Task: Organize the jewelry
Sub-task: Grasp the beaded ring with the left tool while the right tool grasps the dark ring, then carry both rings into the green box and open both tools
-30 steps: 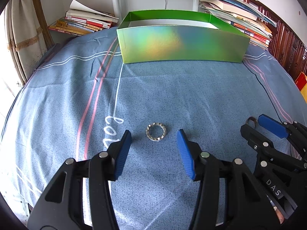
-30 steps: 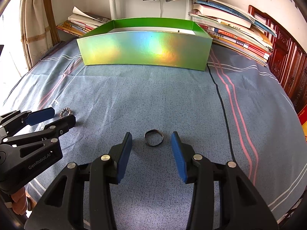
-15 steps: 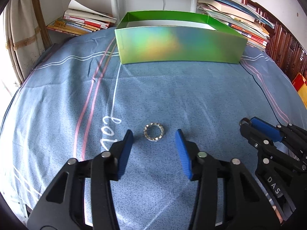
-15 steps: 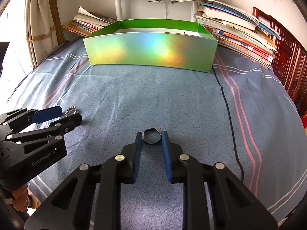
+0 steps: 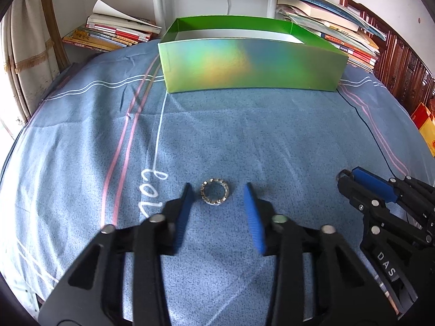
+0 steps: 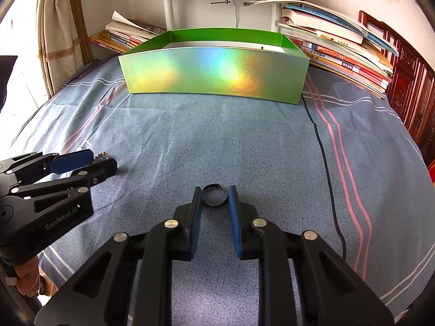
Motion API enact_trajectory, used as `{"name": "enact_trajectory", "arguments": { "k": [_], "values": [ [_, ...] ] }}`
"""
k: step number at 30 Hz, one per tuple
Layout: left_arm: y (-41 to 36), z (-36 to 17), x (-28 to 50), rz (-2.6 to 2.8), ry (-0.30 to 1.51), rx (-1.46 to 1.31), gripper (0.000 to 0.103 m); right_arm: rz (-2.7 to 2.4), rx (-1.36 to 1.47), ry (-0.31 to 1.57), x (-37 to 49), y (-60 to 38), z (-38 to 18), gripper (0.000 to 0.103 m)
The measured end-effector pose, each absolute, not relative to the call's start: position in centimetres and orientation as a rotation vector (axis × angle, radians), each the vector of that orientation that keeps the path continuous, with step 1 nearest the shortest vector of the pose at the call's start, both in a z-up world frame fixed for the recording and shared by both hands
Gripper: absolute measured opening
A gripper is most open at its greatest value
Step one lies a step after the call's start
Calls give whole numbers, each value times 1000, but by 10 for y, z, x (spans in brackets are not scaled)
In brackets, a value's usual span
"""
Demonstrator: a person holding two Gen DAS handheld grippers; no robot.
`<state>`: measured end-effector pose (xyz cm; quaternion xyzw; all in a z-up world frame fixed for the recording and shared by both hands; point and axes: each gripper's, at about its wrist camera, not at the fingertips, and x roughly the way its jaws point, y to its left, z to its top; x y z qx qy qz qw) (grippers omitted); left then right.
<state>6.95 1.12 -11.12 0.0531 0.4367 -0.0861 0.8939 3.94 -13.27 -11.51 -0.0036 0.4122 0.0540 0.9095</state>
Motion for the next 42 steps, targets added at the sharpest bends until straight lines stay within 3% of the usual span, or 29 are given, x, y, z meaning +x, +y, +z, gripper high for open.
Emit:
{"name": "enact_trajectory", "arguments": {
  "k": [2,8,9,10,15,17,21,22,36,39,42],
  "values": [
    [11,-111,69,-182,906,110,21,116,1,851,39,-133,-115,19],
    [12,-110,67,-170,912,111,21,111,0,854,36,-133,-112,17],
    [12,-109,67,-168,915,110,21,107,-2,851,35,-134,-111,7],
    [13,-109,66,-167,917,107,21,103,-2,851,35,-136,-110,5],
    [13,-106,62,-172,910,115,21,97,-7,857,35,-137,-110,5],
    [14,-108,61,-172,915,114,21,102,10,865,35,-139,-111,8],
    [16,-109,62,-170,918,109,21,106,42,873,34,-145,-113,40],
    [17,-109,62,-169,919,108,22,107,45,874,34,-145,-113,42],
    [21,-105,59,-154,900,100,22,168,-21,873,31,-126,-113,42],
    [21,-107,60,-158,907,105,22,168,-48,859,31,-122,-114,35],
    [20,-110,61,-154,910,108,32,169,-46,858,31,-122,-114,33]
  ]
}}
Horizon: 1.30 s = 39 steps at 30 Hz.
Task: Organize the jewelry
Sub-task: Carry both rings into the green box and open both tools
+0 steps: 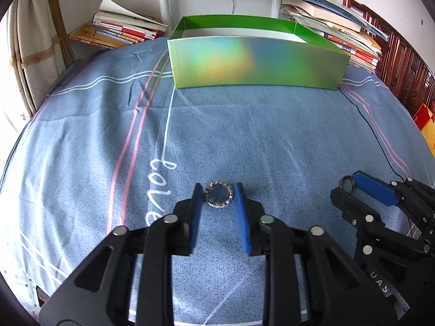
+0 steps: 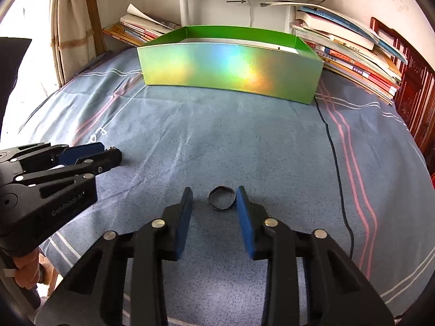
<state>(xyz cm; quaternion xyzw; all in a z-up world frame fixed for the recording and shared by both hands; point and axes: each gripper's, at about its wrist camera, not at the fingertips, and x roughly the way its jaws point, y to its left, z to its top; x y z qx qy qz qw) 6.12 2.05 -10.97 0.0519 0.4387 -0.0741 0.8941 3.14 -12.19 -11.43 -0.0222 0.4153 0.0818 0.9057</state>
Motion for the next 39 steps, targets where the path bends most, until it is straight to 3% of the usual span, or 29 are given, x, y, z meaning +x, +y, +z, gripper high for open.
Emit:
{"name": "enact_trajectory", "arguments": {
  "k": [3,9,13,27,39],
  "values": [
    [20,-110,61,-159,907,107,41,170,-42,858,31,-122,-114,33],
    [20,-111,61,-162,908,108,41,171,-41,858,32,-122,-114,33],
    [17,-110,60,-177,906,113,22,176,-28,859,32,-124,-113,21],
    [18,-104,57,-177,902,112,21,174,6,874,32,-131,-109,21],
    [18,10,124,-162,666,127,22,152,22,630,114,-155,14,21]
  ]
}}
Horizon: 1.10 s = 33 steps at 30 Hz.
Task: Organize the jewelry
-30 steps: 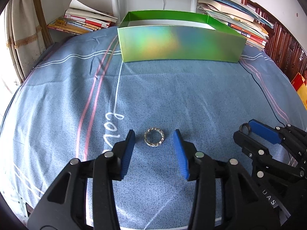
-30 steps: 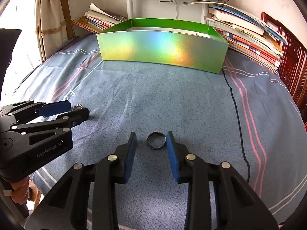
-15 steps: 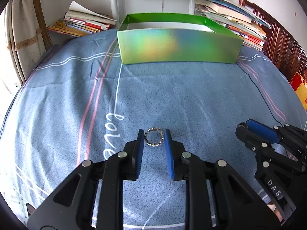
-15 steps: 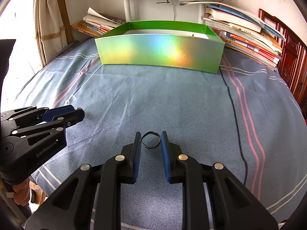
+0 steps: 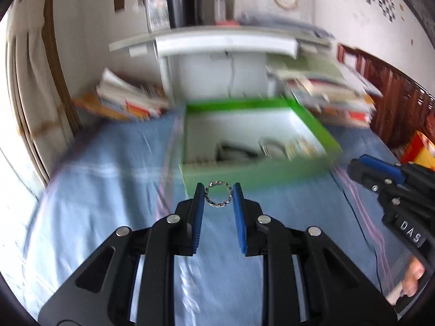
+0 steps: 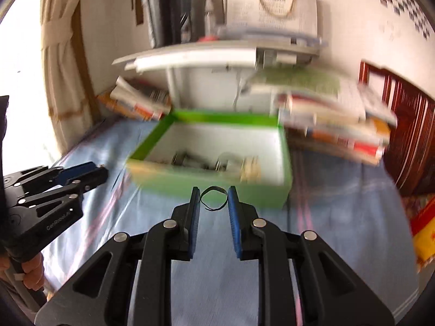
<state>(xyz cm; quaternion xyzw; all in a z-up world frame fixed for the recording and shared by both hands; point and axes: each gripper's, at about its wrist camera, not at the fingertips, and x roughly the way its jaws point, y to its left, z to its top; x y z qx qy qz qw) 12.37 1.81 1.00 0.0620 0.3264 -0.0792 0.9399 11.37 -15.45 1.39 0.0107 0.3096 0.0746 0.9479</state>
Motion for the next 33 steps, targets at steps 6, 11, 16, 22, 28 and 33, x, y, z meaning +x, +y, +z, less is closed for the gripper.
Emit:
{"name": "enact_trajectory", "arguments": {
  "k": [6,11,16,22,28,33],
  "values": [
    [13,16,204,-127,704,119,22,130,48,715,197,-154,-2,21],
    [10,-9,245,-108,780,113,22,118,49,808,237,-151,-35,21],
    [11,-29,263,-114,825,94,22,108,56,819,242,-153,-47,25],
    [5,-27,261,-120,784,123,60,100,84,787,230,-161,-36,50],
    [6,0,226,-117,680,133,83,76,79,680,189,-166,-5,79],
    [11,21,176,-88,572,128,95,22,72,576,134,-172,17,99]
  ]
}}
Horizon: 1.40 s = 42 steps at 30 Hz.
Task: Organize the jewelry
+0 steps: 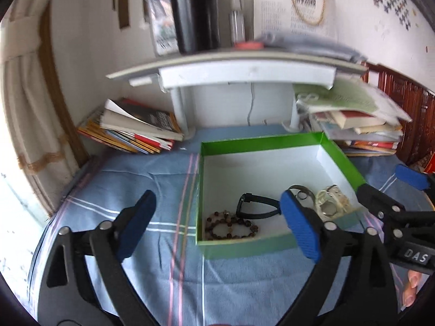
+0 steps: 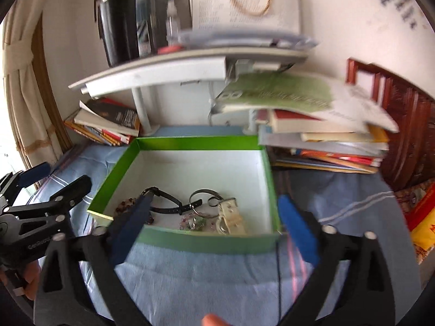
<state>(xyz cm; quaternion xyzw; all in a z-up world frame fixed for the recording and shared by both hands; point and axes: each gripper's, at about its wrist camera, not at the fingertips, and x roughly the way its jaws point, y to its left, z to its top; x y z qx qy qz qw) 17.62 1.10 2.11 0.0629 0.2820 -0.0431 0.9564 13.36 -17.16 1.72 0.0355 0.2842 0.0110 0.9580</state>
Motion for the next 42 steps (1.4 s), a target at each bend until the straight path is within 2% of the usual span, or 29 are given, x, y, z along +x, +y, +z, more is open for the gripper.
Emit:
{"name": "enact_trajectory", "arguments": {
  "k": [4,13,21,42],
  "values": [
    [14,28,130,-86,524,97,99,-12,48,509,89,-172,23,100],
    [23,24,70,-83,521,59,99,-19,37,503,33,-166,15,100],
    [25,32,31,-103,488,81,99,-16,16,448,4,-158,31,100],
    [26,34,21,-119,485,84,99,-30,6,450,-3,-157,29,100]
  ]
}}
